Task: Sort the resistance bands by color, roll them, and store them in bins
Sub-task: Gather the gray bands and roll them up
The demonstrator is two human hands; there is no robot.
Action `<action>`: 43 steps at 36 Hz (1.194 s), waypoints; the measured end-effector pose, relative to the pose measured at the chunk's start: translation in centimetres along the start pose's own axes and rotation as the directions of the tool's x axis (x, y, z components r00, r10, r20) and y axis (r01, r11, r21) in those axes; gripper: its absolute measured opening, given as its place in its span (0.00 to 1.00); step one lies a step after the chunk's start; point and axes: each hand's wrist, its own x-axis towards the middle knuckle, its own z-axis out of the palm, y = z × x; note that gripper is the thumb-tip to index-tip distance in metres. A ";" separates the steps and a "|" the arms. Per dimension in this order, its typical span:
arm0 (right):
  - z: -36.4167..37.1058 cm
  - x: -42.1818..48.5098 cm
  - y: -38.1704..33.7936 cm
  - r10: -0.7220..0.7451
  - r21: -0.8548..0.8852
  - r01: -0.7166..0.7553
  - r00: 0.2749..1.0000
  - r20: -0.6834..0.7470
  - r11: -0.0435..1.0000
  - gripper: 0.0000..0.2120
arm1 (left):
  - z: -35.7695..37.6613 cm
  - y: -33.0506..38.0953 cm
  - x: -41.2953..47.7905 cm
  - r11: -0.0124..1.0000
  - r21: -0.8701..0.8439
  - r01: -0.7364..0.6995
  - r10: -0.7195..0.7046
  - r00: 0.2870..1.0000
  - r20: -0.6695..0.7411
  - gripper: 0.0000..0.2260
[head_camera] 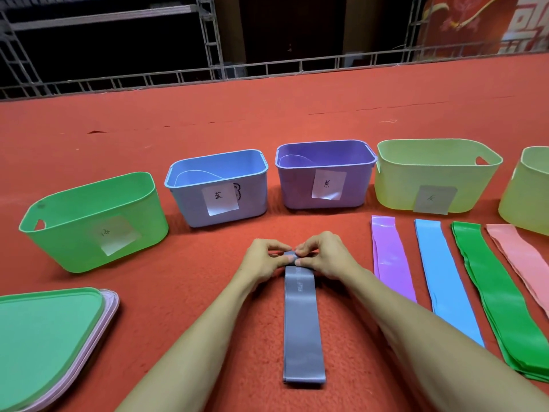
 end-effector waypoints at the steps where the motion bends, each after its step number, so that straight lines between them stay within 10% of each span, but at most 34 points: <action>1: -0.1 -0.1 -0.1 -0.002 0.004 0.002 1.000 0.000 1.000 0.07 | -0.1 0.0 -0.1 1.000 0.011 -0.009 0.009 1.000 0.009 0.07; 7: -0.8 0.0 0.3 0.054 0.081 -0.058 0.997 0.046 0.995 0.01 | -0.1 0.2 -0.4 0.989 0.144 -0.031 0.032 0.999 0.000 0.09; 12: -0.5 0.6 0.7 0.097 0.063 -0.103 0.991 0.089 0.993 0.24 | 0.1 0.3 -0.6 0.982 0.184 -0.034 0.039 0.999 -0.023 0.08; 24: -0.3 -0.3 0.2 0.175 0.008 -0.176 0.981 0.081 0.984 0.16 | 0.2 0.7 -2.0 1.000 -0.021 0.016 -0.016 1.000 0.013 0.07; 43: -0.7 -2.1 -0.7 0.079 0.096 -0.085 0.995 0.066 0.992 0.09 | 0.3 1.1 -2.8 0.978 0.209 0.016 -0.014 1.000 -0.011 0.10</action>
